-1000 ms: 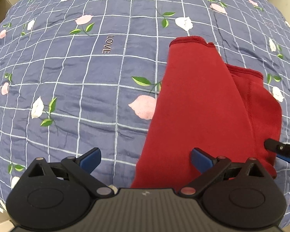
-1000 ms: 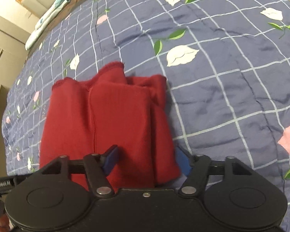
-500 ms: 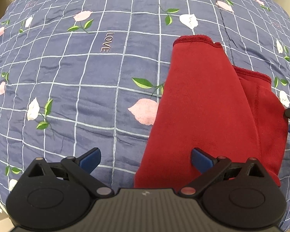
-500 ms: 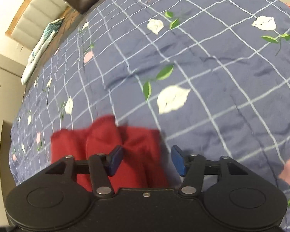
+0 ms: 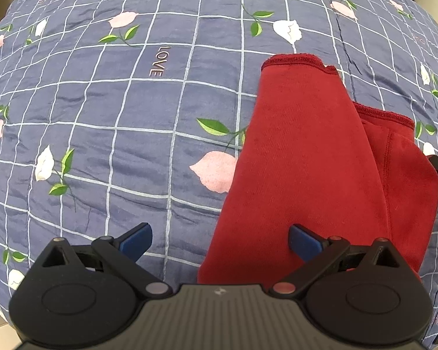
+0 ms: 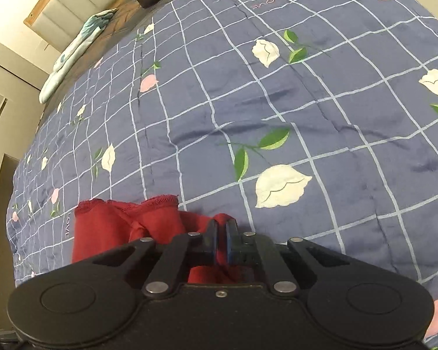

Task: Fold small clothes

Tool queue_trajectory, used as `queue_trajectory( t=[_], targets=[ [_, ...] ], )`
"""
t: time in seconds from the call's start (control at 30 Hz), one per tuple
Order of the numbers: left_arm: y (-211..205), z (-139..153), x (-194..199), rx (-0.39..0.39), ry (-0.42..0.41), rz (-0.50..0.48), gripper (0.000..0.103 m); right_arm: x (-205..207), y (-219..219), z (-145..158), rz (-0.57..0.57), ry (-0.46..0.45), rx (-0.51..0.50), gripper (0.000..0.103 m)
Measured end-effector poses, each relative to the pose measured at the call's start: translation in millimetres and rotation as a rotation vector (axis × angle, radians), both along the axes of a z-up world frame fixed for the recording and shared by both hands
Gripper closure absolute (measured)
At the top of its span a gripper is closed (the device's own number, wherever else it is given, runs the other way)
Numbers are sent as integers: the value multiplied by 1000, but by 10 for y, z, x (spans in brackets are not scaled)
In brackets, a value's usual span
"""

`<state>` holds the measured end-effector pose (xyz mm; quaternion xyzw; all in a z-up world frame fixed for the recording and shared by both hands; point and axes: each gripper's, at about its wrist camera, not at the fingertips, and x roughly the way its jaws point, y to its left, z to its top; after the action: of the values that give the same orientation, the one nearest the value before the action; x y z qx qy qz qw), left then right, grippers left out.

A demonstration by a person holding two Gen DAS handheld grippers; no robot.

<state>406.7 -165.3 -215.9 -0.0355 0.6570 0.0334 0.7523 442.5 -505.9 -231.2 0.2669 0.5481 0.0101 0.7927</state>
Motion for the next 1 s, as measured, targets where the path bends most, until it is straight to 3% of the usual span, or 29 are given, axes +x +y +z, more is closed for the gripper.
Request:
queue_trajectory(
  t=[0.07,0.13,0.2,0.47,0.5,0.6,0.77,0.87,0.97,1.0],
  targets=[
    [-1,0,6,-2,0,-1,1,-19,-15,-18,-22,17,4,88],
    [2,2,12,-5,-1,0,1,-83,-44,-11,-59,25,18,73],
    [7,5,15,-9,-2,3,1,-181,-51,44,-80,5,26,69],
    [17,11,16,-14,-4,6,1,-418,147,56,-17,9,47,72],
    [16,18,16,-13,-5,5,1,-401,182,52,-4,7,26,85],
    [18,50,13,-12,-12,5,1,-332,231,123,26,-25,-29,98],
    [44,89,12,-23,-23,20,1,-201,282,318,91,-110,-104,98],
    [45,82,15,-24,-23,22,1,-124,268,316,104,-100,-113,98],
    [36,67,18,-17,-18,18,1,-86,253,179,120,-19,-109,89],
    [35,68,14,-18,-18,17,1,-103,241,148,106,-3,-107,80]
  ],
)
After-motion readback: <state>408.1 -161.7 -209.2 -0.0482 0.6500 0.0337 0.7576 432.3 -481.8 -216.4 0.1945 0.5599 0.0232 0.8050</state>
